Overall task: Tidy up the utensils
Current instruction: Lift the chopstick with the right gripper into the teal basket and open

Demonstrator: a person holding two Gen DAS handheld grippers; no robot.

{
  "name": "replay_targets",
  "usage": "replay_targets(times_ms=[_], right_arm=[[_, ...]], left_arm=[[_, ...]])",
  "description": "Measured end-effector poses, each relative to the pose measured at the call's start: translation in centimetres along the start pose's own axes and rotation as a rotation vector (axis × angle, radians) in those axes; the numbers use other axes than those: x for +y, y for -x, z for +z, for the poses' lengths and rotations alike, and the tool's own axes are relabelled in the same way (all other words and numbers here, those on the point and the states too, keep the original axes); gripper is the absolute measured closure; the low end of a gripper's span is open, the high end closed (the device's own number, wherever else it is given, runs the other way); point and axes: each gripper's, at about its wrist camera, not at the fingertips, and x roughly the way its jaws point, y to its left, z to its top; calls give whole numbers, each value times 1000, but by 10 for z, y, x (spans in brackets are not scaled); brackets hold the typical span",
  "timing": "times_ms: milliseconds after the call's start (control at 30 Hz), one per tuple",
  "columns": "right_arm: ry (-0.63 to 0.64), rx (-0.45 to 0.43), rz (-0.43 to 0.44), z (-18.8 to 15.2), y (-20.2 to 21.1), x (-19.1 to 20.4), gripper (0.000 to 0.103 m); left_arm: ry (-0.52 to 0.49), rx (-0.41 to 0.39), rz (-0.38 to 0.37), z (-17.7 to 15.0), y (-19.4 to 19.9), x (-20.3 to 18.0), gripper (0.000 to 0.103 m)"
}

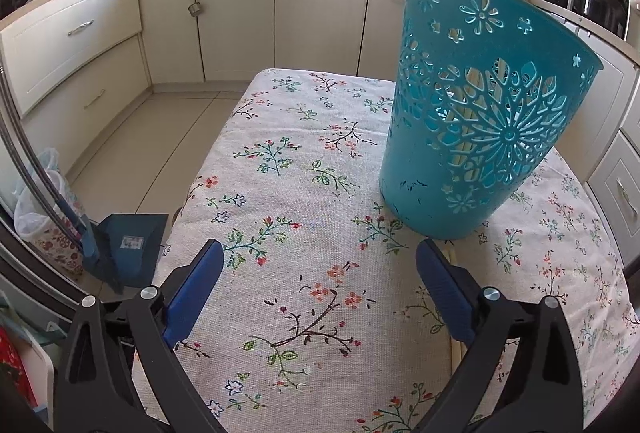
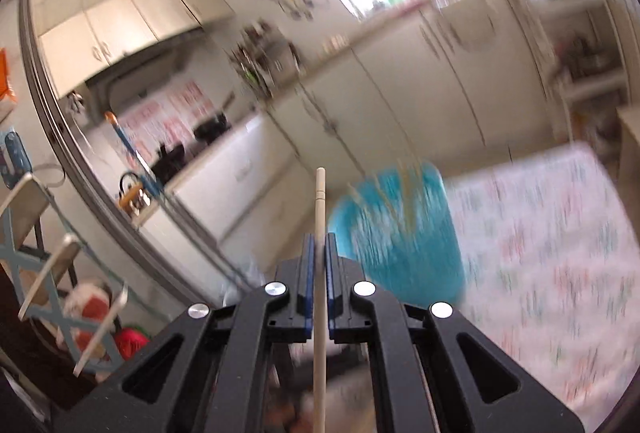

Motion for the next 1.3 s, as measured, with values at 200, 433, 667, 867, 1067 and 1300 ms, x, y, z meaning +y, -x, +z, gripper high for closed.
replay_targets(times_ms=[200, 433, 667, 867, 1067, 1300], right_arm=[[55, -193, -96, 47, -34, 17, 97], [77, -234, -279, 54, -90, -2, 97], [85, -116, -325, 32, -109, -25, 96], [105, -66, -314, 18, -101, -24, 90], [116, -115, -285, 19, -61, -9, 84], [120, -92, -304, -22, -11, -1, 78]], left_arm=[[8, -6, -7, -1, 1, 1, 10], [29, -14, -22, -1, 2, 6, 10], [37, -17, -32, -1, 2, 8, 10], [39, -16, -29, -1, 2, 9, 10], [47, -17, -24, -2, 2, 10, 10], [51, -19, -23, -2, 3, 10, 10]])
